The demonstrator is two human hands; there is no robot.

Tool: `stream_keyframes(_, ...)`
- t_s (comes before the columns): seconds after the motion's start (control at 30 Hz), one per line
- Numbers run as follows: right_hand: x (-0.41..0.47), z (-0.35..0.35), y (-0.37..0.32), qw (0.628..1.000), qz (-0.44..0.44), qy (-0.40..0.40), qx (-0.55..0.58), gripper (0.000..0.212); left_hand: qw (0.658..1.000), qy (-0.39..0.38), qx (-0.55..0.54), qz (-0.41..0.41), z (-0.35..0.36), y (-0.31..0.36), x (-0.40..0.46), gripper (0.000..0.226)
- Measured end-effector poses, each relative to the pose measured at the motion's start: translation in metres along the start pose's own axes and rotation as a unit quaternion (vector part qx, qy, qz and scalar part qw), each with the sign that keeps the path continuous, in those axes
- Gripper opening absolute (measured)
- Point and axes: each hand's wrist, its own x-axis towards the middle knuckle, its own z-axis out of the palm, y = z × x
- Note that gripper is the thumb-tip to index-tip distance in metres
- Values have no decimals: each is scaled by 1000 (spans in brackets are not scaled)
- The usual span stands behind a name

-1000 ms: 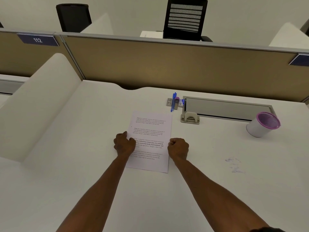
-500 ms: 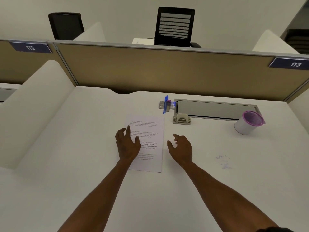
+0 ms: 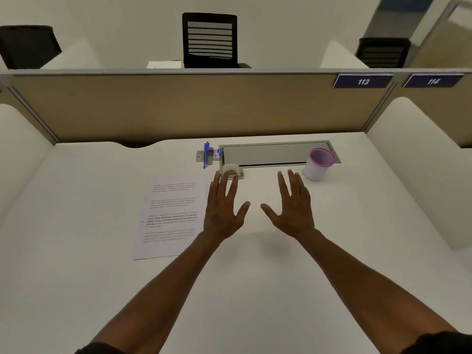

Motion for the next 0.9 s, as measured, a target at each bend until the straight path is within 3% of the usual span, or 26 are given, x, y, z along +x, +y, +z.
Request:
stream_keyframes(0.37,-10,-22,112,999,12,-45,-7,91,992,-117,39,-27,86,63,6,83)
stream_keyframes(0.6,-2,0,157,981,-15,-170,88,43,973,-200,62,-96,125,66,6,71)
stream_keyframes(0.73,10,15,161,975,-31,-204,82,45,973,-195,72,-105,137,68,5,75)
stream_keyframes(0.9,3,25,148,980,-57,-183,59,37,979,-160,59,-114,149,87,-13,70)
